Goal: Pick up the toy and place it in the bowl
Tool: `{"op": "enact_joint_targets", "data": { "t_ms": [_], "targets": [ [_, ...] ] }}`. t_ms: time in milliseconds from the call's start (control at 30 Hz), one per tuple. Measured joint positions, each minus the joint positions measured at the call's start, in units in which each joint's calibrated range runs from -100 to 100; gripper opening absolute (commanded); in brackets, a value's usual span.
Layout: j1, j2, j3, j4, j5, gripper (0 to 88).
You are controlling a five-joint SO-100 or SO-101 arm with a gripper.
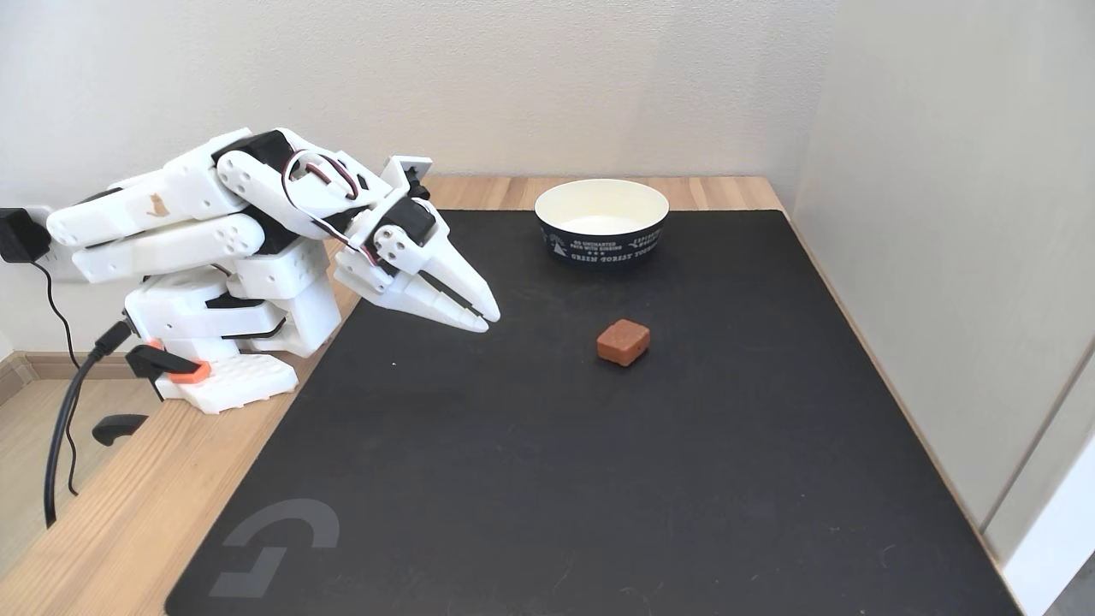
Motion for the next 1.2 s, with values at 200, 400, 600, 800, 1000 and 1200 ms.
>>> {"op": "enact_joint_targets", "data": {
  "t_ms": [200,400,600,800,1000,1200],
  "targets": [
    [0.42,0.0,0.0,0.0,0.0,2.5],
    [0.17,0.0,0.0,0.0,0.0,2.6],
    [0.17,0.0,0.0,0.0,0.0,2.5],
    [0.17,0.0,0.0,0.0,0.0,2.7],
    [0.17,0.0,0.0,0.0,0.0,2.8],
    [0.17,0.0,0.0,0.0,0.0,2.8]
  ]
}}
